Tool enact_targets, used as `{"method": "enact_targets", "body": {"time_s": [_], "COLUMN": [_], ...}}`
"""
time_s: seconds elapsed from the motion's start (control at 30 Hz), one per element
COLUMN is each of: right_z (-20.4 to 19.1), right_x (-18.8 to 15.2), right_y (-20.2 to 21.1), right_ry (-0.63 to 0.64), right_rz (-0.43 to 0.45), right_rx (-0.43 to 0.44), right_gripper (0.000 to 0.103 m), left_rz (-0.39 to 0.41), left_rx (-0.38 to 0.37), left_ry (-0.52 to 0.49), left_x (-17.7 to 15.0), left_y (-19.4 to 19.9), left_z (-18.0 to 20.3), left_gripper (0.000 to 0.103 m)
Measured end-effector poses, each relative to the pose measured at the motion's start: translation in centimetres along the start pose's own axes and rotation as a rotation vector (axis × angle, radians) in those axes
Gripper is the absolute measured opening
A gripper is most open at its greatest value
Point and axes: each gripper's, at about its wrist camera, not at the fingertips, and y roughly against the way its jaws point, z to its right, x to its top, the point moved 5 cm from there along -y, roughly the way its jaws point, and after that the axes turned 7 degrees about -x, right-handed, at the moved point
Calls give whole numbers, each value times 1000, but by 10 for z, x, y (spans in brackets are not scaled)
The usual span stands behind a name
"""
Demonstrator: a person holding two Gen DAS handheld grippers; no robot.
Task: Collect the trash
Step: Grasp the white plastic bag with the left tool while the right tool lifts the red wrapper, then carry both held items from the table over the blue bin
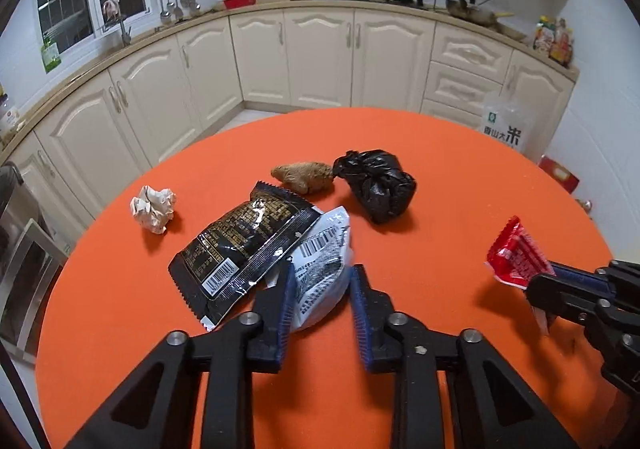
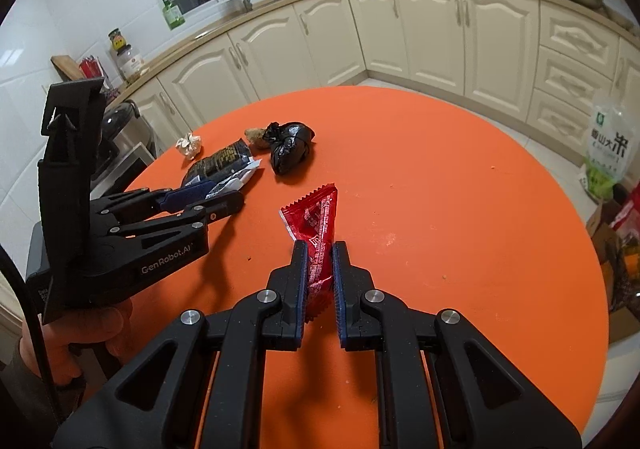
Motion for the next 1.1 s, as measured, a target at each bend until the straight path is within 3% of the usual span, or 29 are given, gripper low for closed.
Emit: {"method": "enact_targets", "body": {"time_s": [0.13, 0.43, 0.8, 1.1], "right_z": [-2, -12, -41, -59], "right_x": [-3, -8, -14, -22], "right_y": [4, 35, 102, 172], "right_ry": [-7, -18, 9, 28], "right_rz": [2, 47, 146, 260], "right_rx": [3, -9, -22, -45], "right_gripper": [11, 11, 11, 11], "left_rz": [18, 72, 169, 311], "left_rx": [-78, -118, -164, -172], "left_ry": [45, 65, 42, -32], "left_x": [-7, -20, -53, -73], "left_y": [9, 60, 145, 229], "left_z": [-1, -9, 3, 32], "left_gripper": [14, 12, 11, 11]}}
